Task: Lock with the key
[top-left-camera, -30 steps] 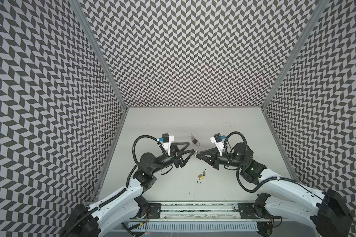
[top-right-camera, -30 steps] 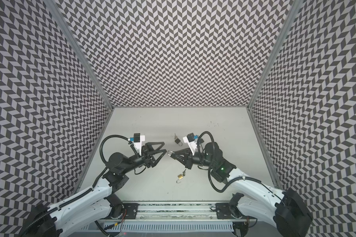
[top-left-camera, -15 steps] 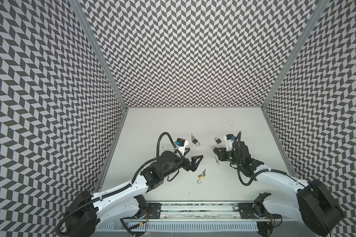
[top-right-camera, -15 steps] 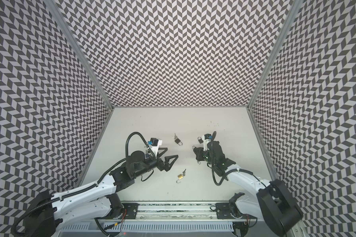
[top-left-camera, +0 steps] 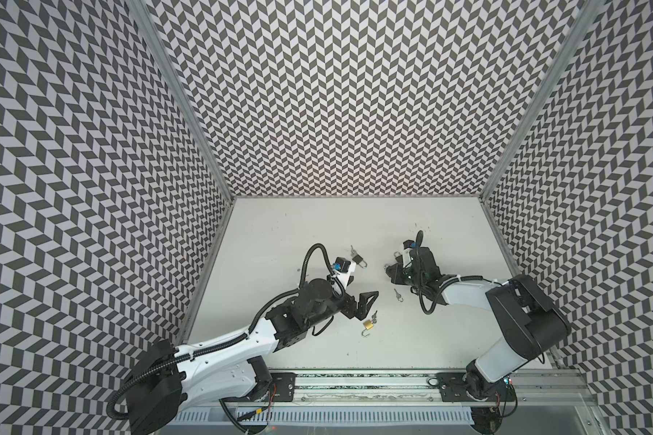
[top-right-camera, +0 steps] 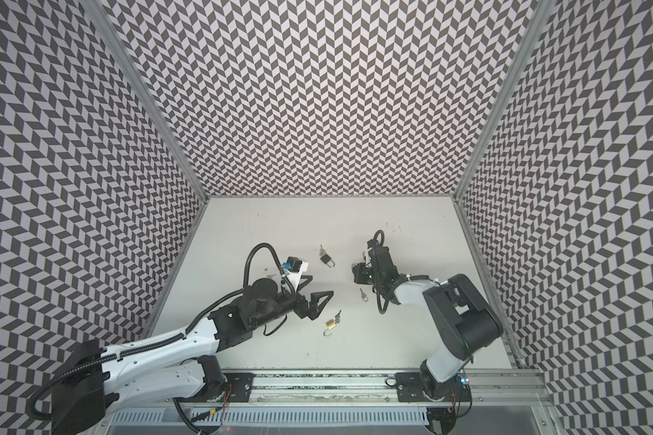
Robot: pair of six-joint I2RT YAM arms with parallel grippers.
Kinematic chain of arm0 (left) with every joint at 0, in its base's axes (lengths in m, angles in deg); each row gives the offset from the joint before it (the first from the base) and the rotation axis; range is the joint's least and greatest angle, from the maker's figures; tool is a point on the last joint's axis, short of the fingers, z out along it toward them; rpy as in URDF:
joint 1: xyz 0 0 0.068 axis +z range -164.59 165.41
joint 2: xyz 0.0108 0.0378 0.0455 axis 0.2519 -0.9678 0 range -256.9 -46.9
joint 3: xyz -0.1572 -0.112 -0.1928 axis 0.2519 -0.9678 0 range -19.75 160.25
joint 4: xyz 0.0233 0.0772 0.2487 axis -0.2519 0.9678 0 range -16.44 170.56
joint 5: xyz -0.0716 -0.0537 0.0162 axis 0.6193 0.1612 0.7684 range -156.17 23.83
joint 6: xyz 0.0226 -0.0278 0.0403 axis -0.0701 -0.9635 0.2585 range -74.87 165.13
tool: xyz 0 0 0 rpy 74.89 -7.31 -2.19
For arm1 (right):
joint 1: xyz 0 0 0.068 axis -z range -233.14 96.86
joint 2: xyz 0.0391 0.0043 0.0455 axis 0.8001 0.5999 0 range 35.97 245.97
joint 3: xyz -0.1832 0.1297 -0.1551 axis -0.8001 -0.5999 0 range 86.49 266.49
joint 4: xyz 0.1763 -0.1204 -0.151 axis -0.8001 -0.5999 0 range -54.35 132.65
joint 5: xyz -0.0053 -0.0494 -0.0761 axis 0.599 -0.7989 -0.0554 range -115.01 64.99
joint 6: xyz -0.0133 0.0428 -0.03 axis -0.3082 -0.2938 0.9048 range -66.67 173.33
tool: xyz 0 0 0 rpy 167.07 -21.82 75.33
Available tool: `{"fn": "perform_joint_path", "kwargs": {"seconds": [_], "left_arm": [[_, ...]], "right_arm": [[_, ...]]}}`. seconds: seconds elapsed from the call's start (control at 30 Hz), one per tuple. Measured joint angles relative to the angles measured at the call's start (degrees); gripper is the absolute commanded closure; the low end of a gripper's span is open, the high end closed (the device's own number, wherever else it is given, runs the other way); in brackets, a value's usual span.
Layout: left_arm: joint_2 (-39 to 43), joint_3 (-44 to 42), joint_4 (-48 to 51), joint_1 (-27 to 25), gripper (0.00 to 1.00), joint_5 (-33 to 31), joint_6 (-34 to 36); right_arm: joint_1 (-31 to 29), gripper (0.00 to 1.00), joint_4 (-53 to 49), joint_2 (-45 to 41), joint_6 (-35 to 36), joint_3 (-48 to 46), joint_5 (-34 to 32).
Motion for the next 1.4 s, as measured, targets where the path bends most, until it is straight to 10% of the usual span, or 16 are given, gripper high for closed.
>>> {"fn": "perform_joint_path", "kwargs": {"seconds": [0.9, 1.4], "left_arm": [[2.3, -0.3, 4.0, 2.3, 0.0, -2.7, -3.4], [13.2, -15.7, -5.0, 26.2, 0.01, 11.6, -18.5]], "right_arm": [[2.5, 0.59, 4.7, 5.5, -1.9, 2.5, -0.6], [-6.1, 0.44, -4.2, -6.6, 16.7, 5.9, -5.4]]}}
